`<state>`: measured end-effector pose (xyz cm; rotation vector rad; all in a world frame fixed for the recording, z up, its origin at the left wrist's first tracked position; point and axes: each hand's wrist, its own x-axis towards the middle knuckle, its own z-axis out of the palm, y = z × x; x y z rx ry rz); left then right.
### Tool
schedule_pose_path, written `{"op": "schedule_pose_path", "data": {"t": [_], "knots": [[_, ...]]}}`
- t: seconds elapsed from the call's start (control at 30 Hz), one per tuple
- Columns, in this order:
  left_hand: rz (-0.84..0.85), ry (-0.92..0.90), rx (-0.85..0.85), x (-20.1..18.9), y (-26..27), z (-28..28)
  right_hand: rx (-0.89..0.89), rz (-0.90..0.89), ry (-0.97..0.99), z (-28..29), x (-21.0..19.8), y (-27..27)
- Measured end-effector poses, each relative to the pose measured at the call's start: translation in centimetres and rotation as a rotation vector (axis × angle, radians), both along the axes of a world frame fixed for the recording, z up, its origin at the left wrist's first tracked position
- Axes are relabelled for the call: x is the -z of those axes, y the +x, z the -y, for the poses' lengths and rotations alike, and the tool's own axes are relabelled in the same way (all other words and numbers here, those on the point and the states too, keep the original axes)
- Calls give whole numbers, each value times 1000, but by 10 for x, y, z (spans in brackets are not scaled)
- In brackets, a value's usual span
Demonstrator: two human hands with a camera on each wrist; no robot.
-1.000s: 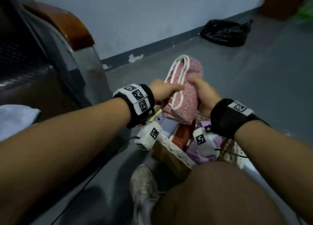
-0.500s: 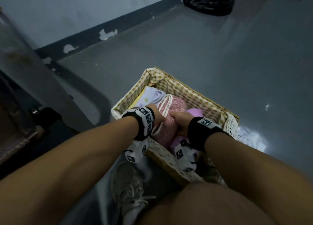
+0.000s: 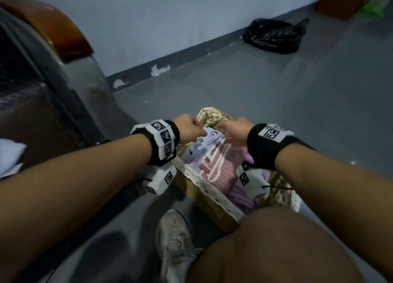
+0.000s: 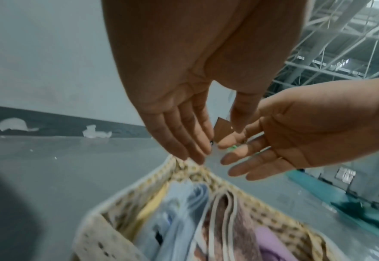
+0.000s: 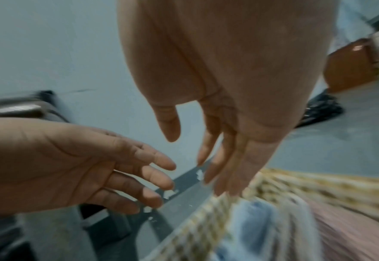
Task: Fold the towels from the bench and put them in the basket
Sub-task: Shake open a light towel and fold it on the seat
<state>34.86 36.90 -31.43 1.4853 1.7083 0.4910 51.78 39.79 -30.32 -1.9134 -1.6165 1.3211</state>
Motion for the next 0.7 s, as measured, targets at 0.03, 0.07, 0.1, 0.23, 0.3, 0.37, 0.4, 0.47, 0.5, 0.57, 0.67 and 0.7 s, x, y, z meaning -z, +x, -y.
{"op": "schedule_pose_path", "data": {"t": [0.03,0.07,0.1,0.23,0.3,0.37,0.4,0.47,0.5,0.57,0.67,0.7], "knots": [[60,22,-2,-13,-12,9,-64,-47,-7,5,-17,-16],[96,48,-2,-28,-27,19,-148,-85,-12,10,-34,-33],[118,81,-4,-41,-43,28,-244,-121,-10,18,-50,-52],[23,209,-70,-84,-124,77,-545,-149,52,54,-92,-136],[-83,236,-115,-94,-168,108,-661,-154,49,71,-99,-183],[-158,247,-171,-98,-211,142,-770,-172,17,91,-100,-231],[-189,246,-209,-97,-231,160,-826,-171,4,101,-99,-255],[-216,218,-300,-92,-268,196,-930,-158,-16,121,-93,-298],[-221,196,-345,-88,-286,215,-967,-159,-25,132,-88,-320],[-250,165,-440,-78,-317,253,-1021,-153,-15,155,-75,-362],[-348,112,-561,-58,-361,306,-1173,-62,75,188,-55,-418],[-392,74,-582,-50,-374,321,-1236,-28,122,198,-48,-433]]}}
